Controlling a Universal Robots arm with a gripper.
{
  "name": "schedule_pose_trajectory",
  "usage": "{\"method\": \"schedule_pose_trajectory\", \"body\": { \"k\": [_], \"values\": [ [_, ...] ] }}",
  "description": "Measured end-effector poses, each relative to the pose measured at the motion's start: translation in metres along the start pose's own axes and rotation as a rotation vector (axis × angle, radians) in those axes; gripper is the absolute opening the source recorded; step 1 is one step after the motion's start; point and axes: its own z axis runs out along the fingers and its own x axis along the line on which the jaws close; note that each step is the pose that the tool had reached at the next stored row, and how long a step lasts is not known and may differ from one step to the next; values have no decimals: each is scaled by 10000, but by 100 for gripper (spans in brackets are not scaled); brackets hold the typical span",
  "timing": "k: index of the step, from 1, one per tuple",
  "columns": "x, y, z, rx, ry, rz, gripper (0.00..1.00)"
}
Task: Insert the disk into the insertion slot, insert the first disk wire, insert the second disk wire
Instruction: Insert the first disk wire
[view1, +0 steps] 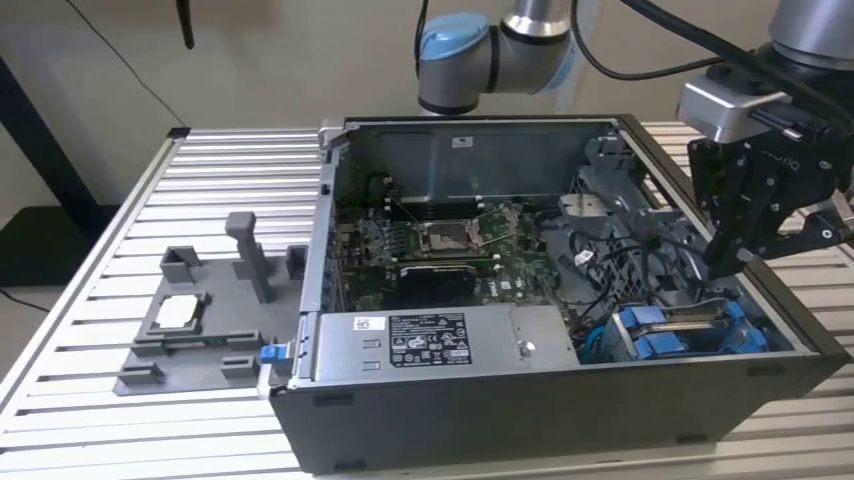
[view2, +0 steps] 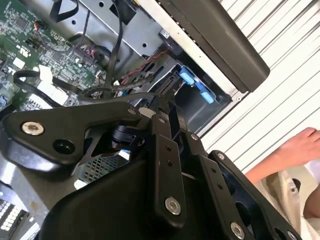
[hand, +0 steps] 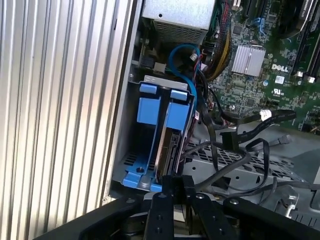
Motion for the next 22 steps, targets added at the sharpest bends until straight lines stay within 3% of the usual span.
{"method": "schedule_pose_trajectory", "body": {
  "k": [5,7,9,12,17,20,22],
  "values": [
    [-2,3,44,-34,36,460,19],
    [-1,-2,57,-106,24,484,19],
    [6,-23,66,-266,-2,480,19],
    [20,-76,81,-596,-58,467,19],
    [45,-164,108,-1081,-138,449,19],
    [59,-198,127,-1265,-196,443,19],
    [61,-210,134,-1268,-349,448,19]
  ]
}}
